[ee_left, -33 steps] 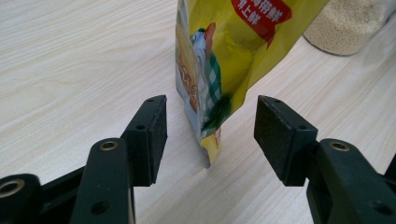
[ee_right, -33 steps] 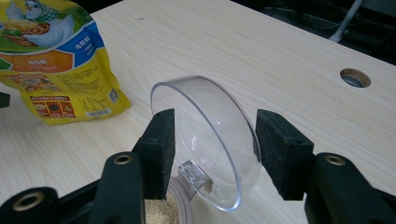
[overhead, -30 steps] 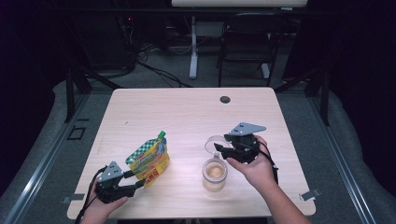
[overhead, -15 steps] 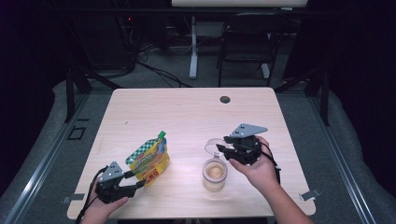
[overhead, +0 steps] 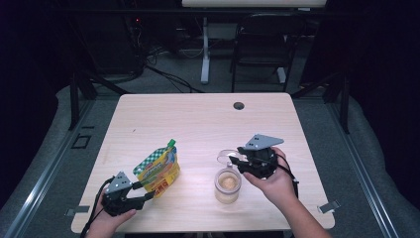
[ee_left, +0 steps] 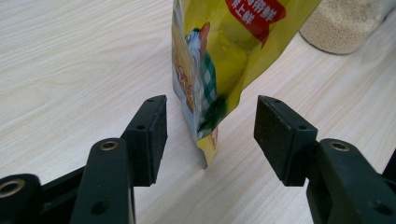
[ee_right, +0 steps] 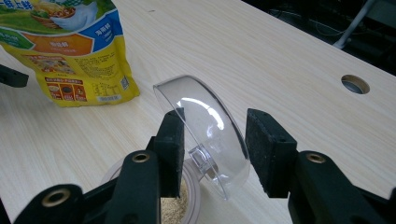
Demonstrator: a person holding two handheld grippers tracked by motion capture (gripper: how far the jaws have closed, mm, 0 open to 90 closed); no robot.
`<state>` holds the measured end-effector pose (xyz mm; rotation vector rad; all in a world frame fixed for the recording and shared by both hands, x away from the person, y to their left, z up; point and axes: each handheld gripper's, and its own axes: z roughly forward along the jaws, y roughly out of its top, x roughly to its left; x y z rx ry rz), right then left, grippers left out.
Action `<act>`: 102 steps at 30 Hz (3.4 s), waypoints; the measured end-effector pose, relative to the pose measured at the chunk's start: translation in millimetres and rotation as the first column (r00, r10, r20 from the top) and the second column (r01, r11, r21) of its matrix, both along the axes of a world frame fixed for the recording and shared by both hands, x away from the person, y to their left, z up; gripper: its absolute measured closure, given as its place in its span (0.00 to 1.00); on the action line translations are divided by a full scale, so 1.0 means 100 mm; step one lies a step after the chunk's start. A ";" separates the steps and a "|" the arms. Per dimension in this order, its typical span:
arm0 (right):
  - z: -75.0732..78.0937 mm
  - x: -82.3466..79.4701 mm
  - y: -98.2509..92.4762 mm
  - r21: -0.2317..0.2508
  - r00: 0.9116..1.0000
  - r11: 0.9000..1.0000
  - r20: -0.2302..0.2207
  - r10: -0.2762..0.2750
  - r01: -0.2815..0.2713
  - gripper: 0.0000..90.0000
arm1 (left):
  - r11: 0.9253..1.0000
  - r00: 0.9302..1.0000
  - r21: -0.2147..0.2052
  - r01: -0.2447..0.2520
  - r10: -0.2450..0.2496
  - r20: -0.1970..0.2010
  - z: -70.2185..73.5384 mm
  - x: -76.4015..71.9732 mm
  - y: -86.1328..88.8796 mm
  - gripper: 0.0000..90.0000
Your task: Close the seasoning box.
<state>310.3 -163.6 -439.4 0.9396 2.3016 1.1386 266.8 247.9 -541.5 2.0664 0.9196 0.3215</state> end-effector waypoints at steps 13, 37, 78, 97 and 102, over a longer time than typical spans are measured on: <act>-0.01 -0.13 0.02 -0.027 0.999 0.999 0.029 0.018 -0.017 0.60 | 1.000 1.000 -0.001 0.007 -0.007 0.002 0.00 0.00 -0.01 0.50; -0.13 -0.38 -0.02 -0.027 0.996 1.000 0.093 0.010 -0.007 0.56 | 1.000 1.000 0.007 0.003 -0.003 0.000 -0.01 0.00 -0.02 0.50; -0.44 -0.69 -0.05 -0.018 0.990 1.000 0.142 -0.015 0.017 0.58 | 1.000 1.000 0.021 0.007 -0.007 -0.005 -0.02 0.00 -0.03 0.50; -0.75 -0.85 -0.08 0.010 0.991 0.999 0.127 -0.034 0.033 0.57 | 1.000 1.000 0.018 0.003 -0.003 -0.003 -0.03 0.00 -0.03 0.50; -0.77 -0.86 -0.12 0.035 0.993 0.999 0.108 -0.039 0.035 0.56 | 1.000 1.000 0.018 0.001 -0.001 -0.004 -0.03 0.00 -0.03 0.50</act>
